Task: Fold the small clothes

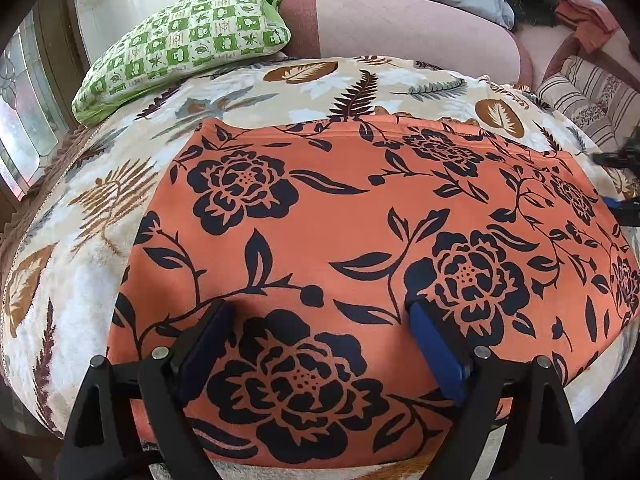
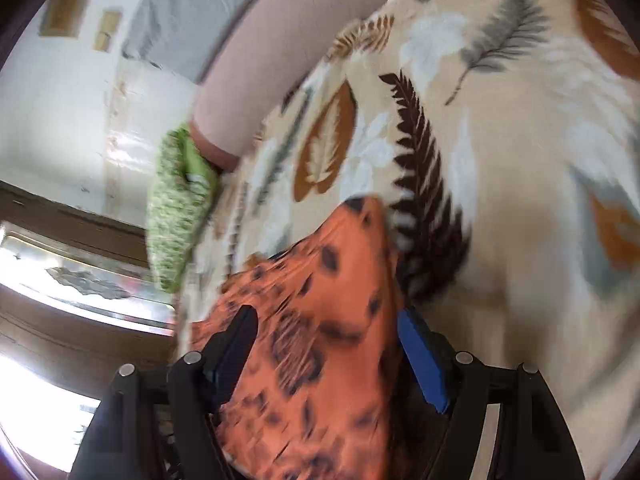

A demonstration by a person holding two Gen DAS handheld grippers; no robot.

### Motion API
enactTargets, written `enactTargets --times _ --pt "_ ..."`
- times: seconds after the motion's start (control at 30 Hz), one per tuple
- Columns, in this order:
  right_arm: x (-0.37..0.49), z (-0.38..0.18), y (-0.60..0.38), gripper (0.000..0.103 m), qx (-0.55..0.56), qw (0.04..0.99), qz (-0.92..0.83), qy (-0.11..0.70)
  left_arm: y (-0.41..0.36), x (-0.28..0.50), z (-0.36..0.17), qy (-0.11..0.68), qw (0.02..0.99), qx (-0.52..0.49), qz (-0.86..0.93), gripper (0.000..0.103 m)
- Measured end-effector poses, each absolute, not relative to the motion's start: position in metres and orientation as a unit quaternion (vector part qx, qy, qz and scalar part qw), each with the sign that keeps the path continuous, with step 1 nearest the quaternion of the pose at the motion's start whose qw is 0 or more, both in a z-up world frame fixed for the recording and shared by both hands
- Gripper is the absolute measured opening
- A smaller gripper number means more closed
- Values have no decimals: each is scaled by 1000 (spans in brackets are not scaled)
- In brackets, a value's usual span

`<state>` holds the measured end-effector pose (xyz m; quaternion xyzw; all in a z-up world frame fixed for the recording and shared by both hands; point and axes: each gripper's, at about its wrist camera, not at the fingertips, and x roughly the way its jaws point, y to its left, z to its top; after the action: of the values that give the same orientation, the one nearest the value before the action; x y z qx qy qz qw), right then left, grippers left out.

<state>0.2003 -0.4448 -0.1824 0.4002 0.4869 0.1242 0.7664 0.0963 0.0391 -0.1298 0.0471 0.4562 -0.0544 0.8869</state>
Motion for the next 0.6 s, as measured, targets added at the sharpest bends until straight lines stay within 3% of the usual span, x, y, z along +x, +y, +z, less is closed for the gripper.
enactTargets --times 0.07,0.13,0.17,0.27,0.33,0.37,0.43,0.47,0.5,0.6 --pt "222 -197 -437 71 401 752 124 508 39 95 -131 453 888 48 -54 92" --pt "232 -189 -420 15 356 761 144 523 39 94 -132 452 889 45 -56 93" --pt "232 -181 -414 12 340 771 140 520 40 94 -132 450 890 44 -57 93" --pt "219 -145 -385 12 224 844 101 477 41 92 -134 441 894 42 -60 94" --pt "222 -160 -374 17 184 847 71 494 41 90 -135 434 898 43 -59 95" --pt "228 -181 -375 24 184 827 57 528 40 90 -135 434 898 45 -59 95" --pt "223 -176 -385 29 227 831 45 506 43 92 -130 446 892 38 -64 95" --pt "220 -168 -385 40 226 834 38 501 47 93 -126 451 890 28 -68 95" --pt "214 -153 -385 60 215 847 28 485 51 93 -122 452 889 16 -68 95" --pt "185 -106 -376 69 178 890 13 419 77 85 -99 433 899 -43 -53 95"
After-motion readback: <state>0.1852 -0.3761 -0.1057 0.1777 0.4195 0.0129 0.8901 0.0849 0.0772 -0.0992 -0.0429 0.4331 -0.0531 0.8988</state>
